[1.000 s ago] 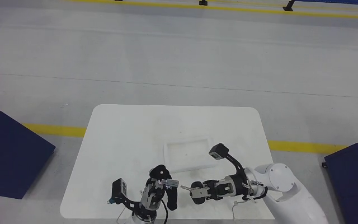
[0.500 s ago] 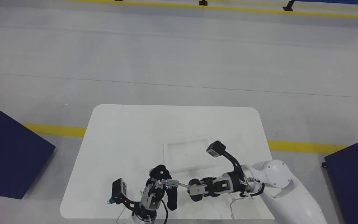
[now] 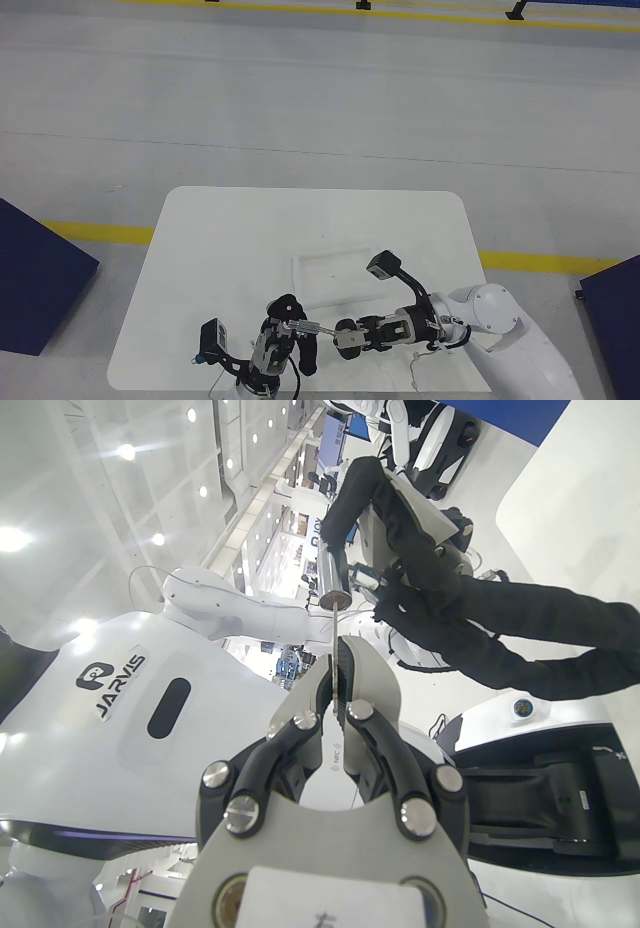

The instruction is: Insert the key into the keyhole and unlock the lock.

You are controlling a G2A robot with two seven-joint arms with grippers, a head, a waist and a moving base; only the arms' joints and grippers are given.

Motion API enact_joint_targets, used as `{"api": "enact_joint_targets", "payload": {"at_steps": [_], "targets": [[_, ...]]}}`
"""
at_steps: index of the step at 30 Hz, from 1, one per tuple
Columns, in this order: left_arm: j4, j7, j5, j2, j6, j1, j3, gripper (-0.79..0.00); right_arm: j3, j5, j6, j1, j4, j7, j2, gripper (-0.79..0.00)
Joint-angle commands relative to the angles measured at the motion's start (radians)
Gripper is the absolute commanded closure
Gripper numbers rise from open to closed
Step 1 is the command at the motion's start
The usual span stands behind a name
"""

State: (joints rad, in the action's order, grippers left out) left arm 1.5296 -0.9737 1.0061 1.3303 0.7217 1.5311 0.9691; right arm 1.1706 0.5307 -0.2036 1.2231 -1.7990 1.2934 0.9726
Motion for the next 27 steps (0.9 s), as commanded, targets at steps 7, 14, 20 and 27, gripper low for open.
{"api": "enact_joint_targets", "payload": {"at_steps": [7, 14, 20, 27], "targets": [[0.000, 0.000, 0.000, 0.000, 0.000, 0.000, 0.000, 0.000, -0.006, -0.001, 0.010, -0.015, 0.003, 0.006, 0.001, 0.000], [0.000, 0.000, 0.000, 0.000, 0.000, 0.000, 0.000, 0.000, -0.016, 0.002, 0.021, -0.030, 0.008, 0.011, 0.002, 0.000], [0.000, 0.000, 0.000, 0.000, 0.000, 0.000, 0.000, 0.000, -0.025, 0.004, 0.028, -0.047, 0.017, 0.018, 0.004, 0.000], [0.000, 0.000, 0.000, 0.000, 0.000, 0.000, 0.000, 0.000, -0.036, 0.018, 0.034, -0.071, 0.037, 0.025, 0.008, 0.000]]}}
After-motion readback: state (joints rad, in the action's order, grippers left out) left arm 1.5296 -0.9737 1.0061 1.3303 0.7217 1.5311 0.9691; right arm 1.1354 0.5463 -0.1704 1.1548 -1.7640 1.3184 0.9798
